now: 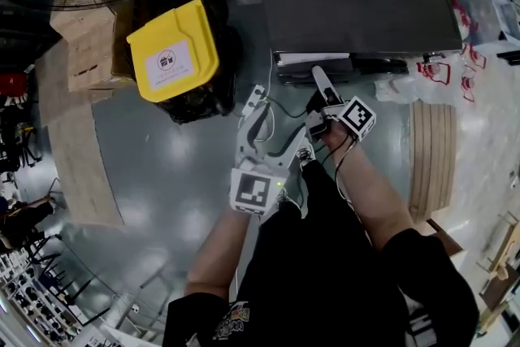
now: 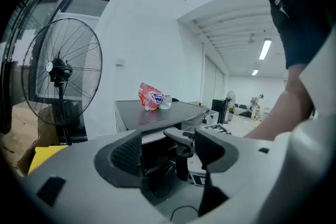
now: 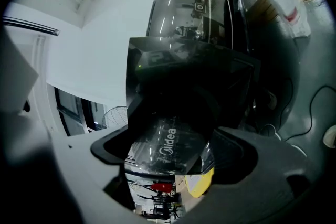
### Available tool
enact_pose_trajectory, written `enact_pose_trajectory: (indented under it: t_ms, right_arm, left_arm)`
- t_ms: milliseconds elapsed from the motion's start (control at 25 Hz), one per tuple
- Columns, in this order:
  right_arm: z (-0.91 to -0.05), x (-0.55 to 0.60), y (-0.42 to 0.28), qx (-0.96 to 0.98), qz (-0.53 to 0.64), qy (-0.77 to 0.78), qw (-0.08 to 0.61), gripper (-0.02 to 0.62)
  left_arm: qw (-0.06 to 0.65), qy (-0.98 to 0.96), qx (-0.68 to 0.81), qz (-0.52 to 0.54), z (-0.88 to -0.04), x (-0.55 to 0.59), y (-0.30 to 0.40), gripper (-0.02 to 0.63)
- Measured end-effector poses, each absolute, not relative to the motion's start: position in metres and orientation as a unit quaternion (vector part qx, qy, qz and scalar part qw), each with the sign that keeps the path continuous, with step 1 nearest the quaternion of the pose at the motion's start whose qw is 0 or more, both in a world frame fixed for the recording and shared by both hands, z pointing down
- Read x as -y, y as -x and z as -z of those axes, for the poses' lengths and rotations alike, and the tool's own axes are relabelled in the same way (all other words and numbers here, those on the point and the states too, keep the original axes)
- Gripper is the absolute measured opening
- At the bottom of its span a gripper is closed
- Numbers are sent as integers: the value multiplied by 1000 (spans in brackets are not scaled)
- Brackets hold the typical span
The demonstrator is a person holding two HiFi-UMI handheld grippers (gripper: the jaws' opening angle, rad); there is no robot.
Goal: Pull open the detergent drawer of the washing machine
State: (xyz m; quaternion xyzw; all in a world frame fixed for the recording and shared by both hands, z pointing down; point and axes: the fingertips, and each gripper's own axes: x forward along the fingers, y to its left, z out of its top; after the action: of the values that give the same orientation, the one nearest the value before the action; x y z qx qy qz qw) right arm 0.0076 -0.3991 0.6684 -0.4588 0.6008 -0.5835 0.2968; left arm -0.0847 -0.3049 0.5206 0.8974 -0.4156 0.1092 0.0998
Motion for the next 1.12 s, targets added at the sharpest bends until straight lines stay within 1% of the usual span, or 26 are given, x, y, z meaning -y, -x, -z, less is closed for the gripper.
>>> enact_pose_trajectory:
  t_ms: [680,920,1120]
  right_arm:
    - [-670,313,-14,-594,580,461,314,469]
    - [-668,287,-13,-592,577,463,320,469]
    - [-673,259,-13,-579,580,480,313,471]
  left_arm:
    - [81,-908,396,-114,-511,230,88,288]
    - [60,-908,401,-107,-509,201,100,288]
    - [59,-908,401,-106,-500,175,108,288]
